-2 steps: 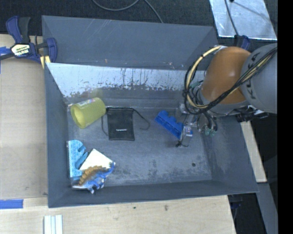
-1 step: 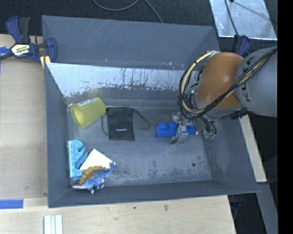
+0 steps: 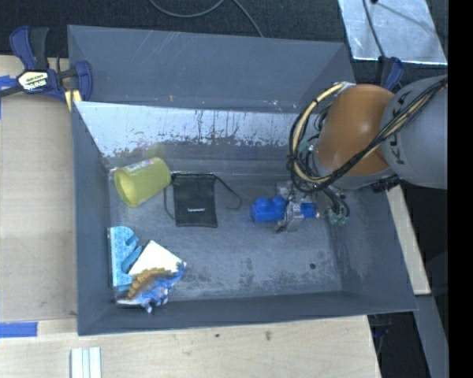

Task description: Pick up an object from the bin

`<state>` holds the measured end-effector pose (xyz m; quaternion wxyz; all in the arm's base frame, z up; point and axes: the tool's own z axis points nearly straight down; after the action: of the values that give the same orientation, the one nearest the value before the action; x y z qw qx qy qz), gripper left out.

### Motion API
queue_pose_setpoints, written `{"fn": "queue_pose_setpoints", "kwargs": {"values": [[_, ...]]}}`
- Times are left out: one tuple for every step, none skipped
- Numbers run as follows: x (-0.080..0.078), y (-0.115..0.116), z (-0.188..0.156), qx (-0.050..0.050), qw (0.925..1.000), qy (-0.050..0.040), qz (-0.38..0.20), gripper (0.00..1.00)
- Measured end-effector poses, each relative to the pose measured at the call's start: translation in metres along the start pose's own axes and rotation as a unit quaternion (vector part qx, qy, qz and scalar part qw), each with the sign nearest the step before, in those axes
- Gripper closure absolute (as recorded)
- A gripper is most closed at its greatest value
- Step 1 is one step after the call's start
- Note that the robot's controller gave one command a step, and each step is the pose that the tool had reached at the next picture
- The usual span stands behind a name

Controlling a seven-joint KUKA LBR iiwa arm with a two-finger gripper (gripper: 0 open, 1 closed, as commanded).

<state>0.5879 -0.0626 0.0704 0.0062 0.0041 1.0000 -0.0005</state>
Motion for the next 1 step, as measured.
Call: {"fn": "queue_pose_setpoints", "kwargs": {"values": [[-0.0107, 0.0065, -0.1219, 0.000, 1.0000, -0.0020, 0.003, 1.00]]}}
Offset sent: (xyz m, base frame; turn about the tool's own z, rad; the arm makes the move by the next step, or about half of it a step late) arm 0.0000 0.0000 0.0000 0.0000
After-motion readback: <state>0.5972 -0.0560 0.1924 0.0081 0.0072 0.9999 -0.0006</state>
